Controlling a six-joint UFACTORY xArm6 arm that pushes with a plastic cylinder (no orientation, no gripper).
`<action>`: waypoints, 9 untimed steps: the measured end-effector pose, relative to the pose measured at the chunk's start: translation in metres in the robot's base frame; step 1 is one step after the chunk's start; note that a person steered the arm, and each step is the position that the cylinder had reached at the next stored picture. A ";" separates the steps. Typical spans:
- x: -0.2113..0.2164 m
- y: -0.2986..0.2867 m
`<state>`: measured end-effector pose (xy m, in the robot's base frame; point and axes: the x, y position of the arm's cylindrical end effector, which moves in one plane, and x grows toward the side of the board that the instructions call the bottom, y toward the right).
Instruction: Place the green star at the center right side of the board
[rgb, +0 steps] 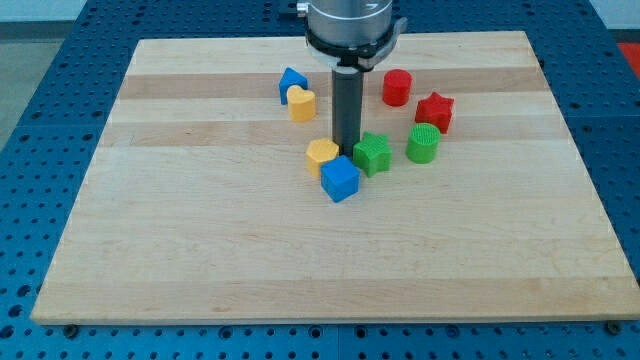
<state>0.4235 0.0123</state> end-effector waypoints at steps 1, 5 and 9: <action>0.020 0.000; 0.015 0.075; 0.002 0.139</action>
<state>0.4250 0.1510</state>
